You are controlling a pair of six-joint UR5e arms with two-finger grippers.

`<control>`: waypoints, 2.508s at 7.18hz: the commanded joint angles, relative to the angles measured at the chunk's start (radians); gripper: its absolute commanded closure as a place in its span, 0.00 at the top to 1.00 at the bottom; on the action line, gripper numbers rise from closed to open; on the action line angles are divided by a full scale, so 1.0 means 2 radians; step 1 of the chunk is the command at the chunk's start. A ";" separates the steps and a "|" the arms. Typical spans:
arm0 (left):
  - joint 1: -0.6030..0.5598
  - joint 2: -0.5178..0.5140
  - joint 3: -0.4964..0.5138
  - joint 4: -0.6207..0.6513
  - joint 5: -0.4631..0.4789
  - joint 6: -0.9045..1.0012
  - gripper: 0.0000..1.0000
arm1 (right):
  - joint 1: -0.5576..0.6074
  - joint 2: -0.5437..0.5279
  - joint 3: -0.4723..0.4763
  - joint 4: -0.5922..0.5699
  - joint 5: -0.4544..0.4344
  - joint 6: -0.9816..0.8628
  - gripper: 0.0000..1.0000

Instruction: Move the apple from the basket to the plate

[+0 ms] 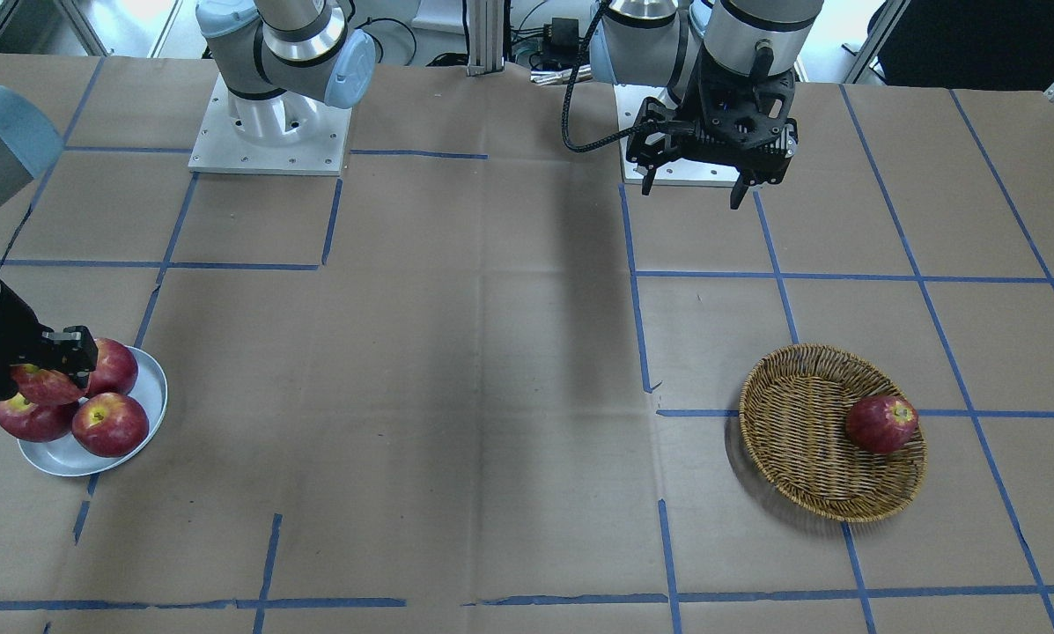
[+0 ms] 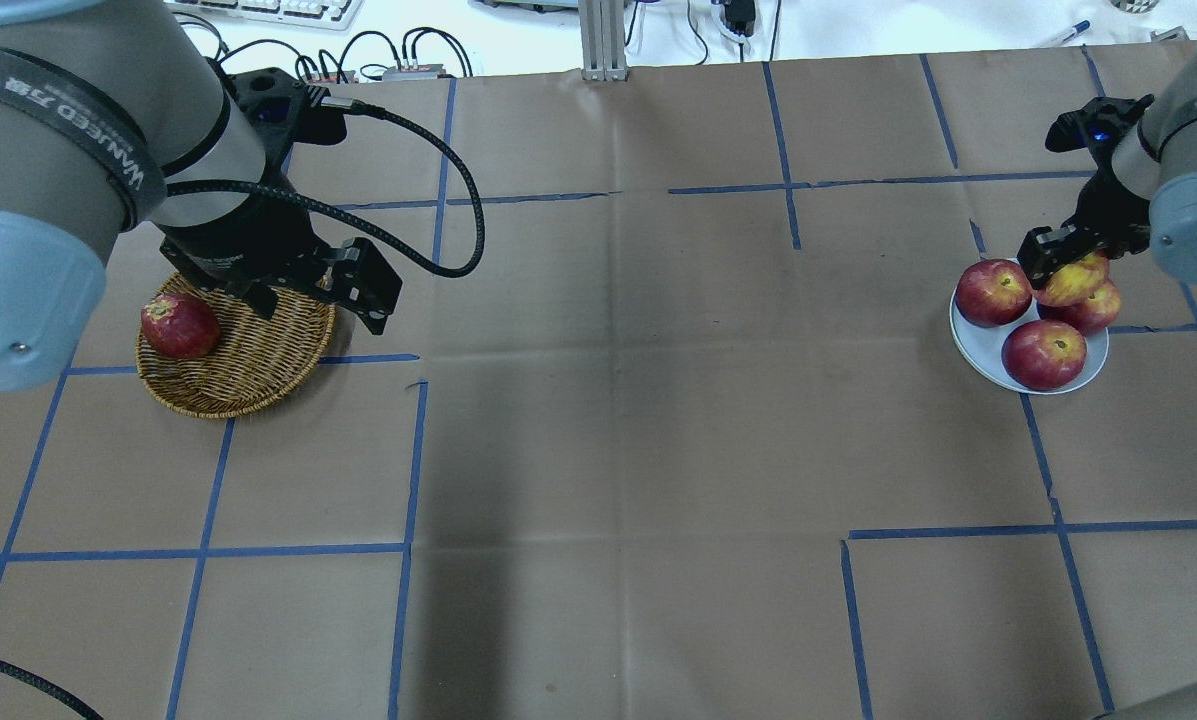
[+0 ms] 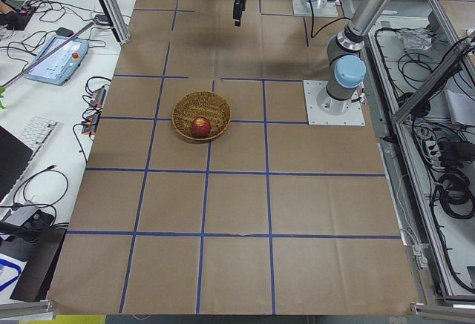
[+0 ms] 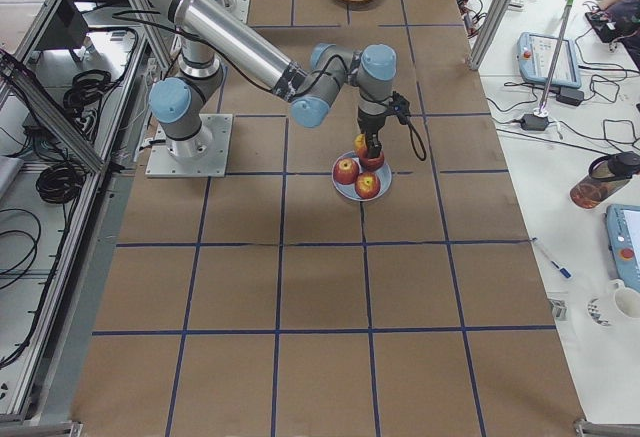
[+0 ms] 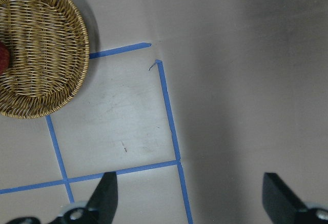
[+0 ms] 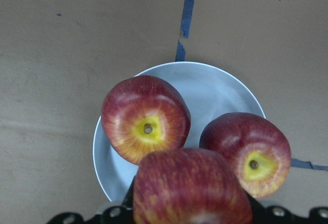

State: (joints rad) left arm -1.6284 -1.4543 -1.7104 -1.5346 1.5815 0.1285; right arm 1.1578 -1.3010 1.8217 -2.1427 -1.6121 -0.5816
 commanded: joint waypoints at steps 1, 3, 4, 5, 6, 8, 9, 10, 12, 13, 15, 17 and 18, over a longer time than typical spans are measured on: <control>0.000 0.000 0.000 0.000 0.000 -0.001 0.99 | -0.001 0.008 0.001 -0.003 -0.003 -0.001 0.57; 0.000 0.000 0.000 0.000 -0.002 -0.001 0.99 | -0.001 0.012 0.001 -0.004 -0.026 -0.001 0.57; 0.000 0.000 -0.001 0.000 -0.002 -0.001 0.99 | -0.002 0.012 0.001 -0.006 -0.025 -0.001 0.57; 0.000 0.000 0.000 0.000 -0.002 -0.001 0.99 | -0.002 0.012 0.001 -0.006 -0.025 0.001 0.64; 0.000 0.000 0.000 0.000 -0.003 -0.001 0.99 | -0.002 0.020 0.000 -0.005 -0.024 0.002 0.99; 0.000 0.000 -0.001 0.000 -0.004 -0.002 0.99 | -0.002 0.024 -0.007 -0.003 -0.024 0.004 1.00; 0.000 0.000 -0.001 0.000 -0.004 -0.002 0.99 | -0.002 0.019 -0.013 -0.003 -0.023 0.005 1.00; 0.000 0.000 -0.001 0.000 -0.004 -0.002 0.99 | 0.003 -0.007 -0.028 0.004 -0.021 0.008 1.00; 0.000 0.000 0.000 0.000 -0.005 -0.002 0.99 | 0.036 -0.061 -0.059 0.083 -0.007 0.033 1.00; 0.000 0.000 -0.001 0.000 -0.005 -0.002 0.99 | 0.060 -0.085 -0.075 0.147 -0.006 0.074 1.00; 0.000 0.000 -0.001 0.000 -0.004 -0.003 0.99 | 0.117 -0.113 -0.086 0.196 -0.008 0.153 1.00; 0.000 0.000 -0.001 0.000 -0.003 -0.002 0.99 | 0.182 -0.117 -0.087 0.197 -0.008 0.241 1.00; 0.000 0.000 -0.001 0.000 -0.003 -0.002 0.99 | 0.206 -0.117 -0.087 0.198 -0.008 0.275 1.00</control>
State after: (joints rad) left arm -1.6291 -1.4542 -1.7119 -1.5353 1.5752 0.1241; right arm 1.5021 -1.5318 1.6486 -1.7507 -1.6270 -0.1209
